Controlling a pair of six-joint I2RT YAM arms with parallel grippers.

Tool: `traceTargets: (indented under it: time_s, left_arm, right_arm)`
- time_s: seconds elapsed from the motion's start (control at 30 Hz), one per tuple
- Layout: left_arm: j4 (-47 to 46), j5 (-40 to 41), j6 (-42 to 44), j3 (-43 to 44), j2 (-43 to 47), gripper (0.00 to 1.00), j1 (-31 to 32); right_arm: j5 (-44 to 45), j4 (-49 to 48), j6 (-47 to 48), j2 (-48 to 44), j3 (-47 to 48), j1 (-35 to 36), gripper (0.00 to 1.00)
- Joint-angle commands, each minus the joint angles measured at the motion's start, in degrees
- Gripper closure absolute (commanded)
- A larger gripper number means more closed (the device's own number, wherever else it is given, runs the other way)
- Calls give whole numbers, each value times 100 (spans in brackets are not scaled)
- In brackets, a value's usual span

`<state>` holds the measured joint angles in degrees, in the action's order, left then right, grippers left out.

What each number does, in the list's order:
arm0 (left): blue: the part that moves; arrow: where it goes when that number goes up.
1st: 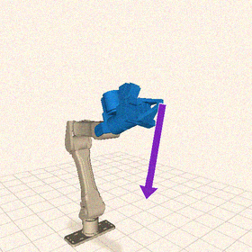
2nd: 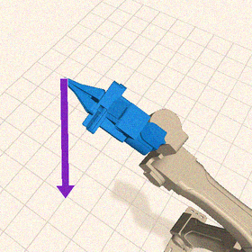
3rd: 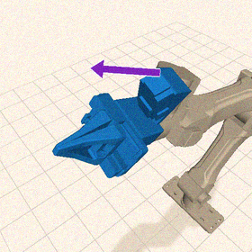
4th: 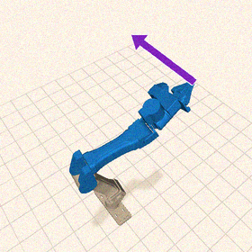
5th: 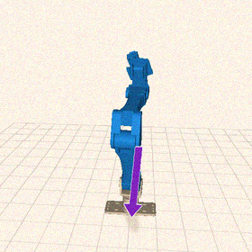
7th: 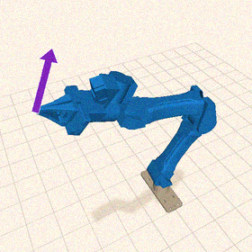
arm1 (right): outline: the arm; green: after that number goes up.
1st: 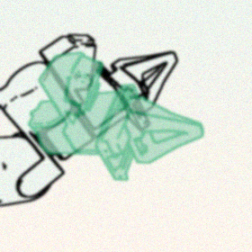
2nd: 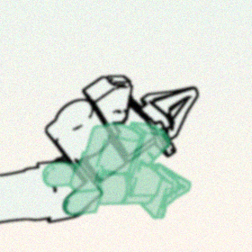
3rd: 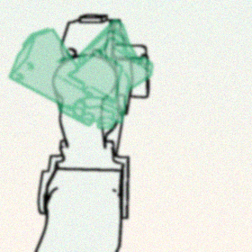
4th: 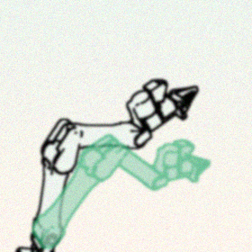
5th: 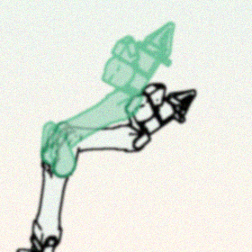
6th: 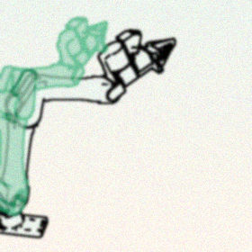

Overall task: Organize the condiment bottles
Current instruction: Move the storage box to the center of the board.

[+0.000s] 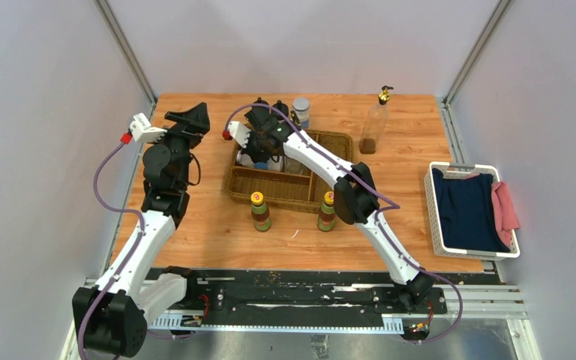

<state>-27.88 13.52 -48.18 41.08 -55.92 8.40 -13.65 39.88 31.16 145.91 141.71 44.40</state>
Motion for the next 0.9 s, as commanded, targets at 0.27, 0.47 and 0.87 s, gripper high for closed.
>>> traceTargets:
  time_s: [0.27, 0.47, 0.87]
  left_arm:
    - [-98, 696, -60, -369, -202, 9, 142]
    - [-88, 863, -43, -403, -491, 9, 203]
    - [-77, 1099, -165, -563, -734, 9, 276]
  right_arm:
    - [551, -188, -176, -695, -698, -68, 100]
    - [501, -358, -215, -945, -743, -70, 100]
    - [548, -357, -170, -1004, -678, -16, 100]
